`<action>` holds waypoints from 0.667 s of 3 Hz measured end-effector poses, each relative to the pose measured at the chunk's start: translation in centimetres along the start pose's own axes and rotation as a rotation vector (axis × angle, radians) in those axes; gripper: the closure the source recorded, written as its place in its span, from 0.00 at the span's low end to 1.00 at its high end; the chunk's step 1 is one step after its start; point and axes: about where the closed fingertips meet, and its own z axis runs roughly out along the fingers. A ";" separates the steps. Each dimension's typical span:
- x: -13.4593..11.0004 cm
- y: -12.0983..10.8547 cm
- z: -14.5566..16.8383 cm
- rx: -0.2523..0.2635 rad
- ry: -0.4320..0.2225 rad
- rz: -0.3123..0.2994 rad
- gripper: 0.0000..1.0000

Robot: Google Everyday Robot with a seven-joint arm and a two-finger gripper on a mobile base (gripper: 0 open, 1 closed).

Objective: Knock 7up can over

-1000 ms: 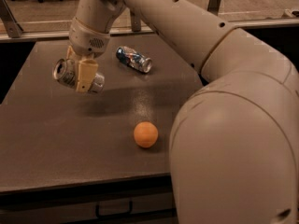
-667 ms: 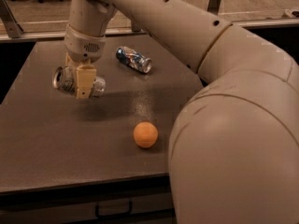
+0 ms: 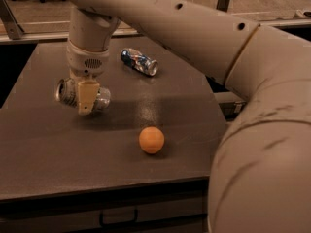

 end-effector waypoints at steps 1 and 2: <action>-0.4 0.7 0.8 0.011 -0.012 0.012 0.00; -0.7 1.0 1.2 0.009 -0.040 0.024 0.00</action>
Offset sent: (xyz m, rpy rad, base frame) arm -0.0187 0.0058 -0.0114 0.0647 0.0399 -0.0341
